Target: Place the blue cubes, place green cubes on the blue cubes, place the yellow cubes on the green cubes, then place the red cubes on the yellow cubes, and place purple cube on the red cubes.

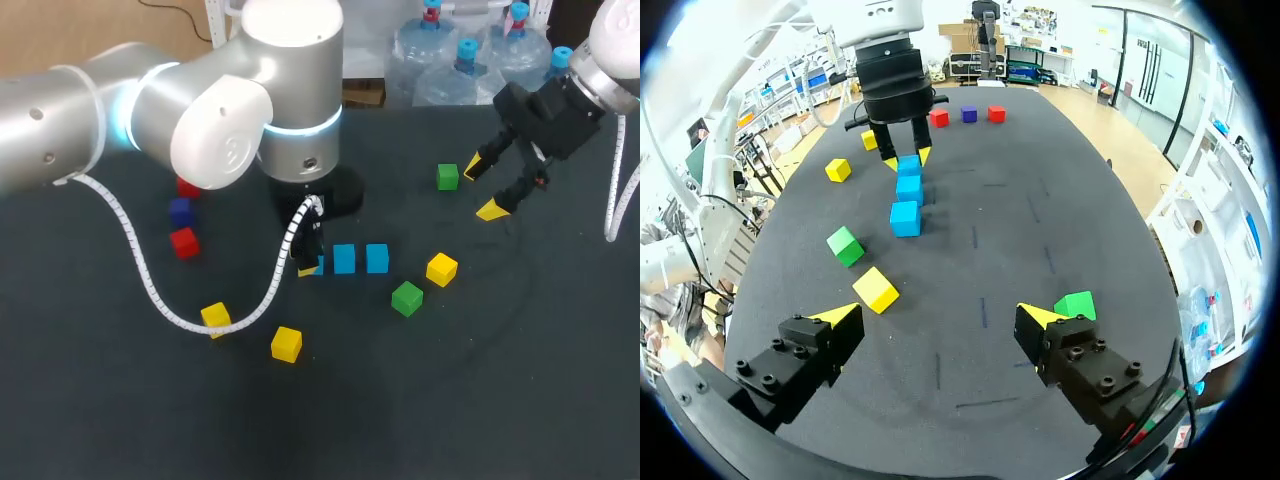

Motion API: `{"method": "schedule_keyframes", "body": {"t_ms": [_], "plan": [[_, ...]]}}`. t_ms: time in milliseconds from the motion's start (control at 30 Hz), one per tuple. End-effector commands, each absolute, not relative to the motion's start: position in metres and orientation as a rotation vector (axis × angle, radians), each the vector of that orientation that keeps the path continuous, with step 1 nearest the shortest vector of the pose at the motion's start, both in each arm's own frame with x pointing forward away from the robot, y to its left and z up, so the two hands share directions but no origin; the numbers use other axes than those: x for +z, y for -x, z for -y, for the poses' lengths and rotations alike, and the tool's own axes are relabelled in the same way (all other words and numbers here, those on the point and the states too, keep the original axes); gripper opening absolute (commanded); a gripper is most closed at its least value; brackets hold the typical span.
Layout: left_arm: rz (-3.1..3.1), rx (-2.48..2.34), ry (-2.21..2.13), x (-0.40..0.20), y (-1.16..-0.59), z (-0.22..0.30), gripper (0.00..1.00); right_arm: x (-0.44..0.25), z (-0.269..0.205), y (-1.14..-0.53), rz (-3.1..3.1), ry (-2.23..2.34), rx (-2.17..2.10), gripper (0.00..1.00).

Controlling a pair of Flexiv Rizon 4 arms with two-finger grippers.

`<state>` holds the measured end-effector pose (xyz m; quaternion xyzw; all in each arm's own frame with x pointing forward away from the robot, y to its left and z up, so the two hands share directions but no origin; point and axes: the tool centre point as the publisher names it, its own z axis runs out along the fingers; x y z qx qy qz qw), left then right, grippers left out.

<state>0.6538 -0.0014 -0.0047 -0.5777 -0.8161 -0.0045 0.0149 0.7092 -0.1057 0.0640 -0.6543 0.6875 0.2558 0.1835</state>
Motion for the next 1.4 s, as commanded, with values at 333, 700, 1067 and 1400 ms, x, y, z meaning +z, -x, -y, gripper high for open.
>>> {"method": "schedule_keyframes", "body": {"t_ms": [333,700,1067,1400], "plan": [[2.543,0.001,1.797,-0.0048,-0.6511,0.0029,0.0,0.0637,0.1056,-0.7094,-1.938,1.845,0.722,1.0],[2.545,0.005,1.788,-0.0058,-0.6486,0.0023,0.0,0.0637,0.1056,-0.7094,-1.938,1.845,0.722,1.0],[2.545,0.005,1.795,-0.0066,-0.6496,0.0025,0.0,0.0637,0.1056,-0.7094,-1.938,1.845,0.722,1.0],[2.555,0.001,1.787,-0.0078,-0.6512,0.001,0.0,0.0637,0.1056,-0.7094,-1.938,1.845,0.722,1.0]]}}
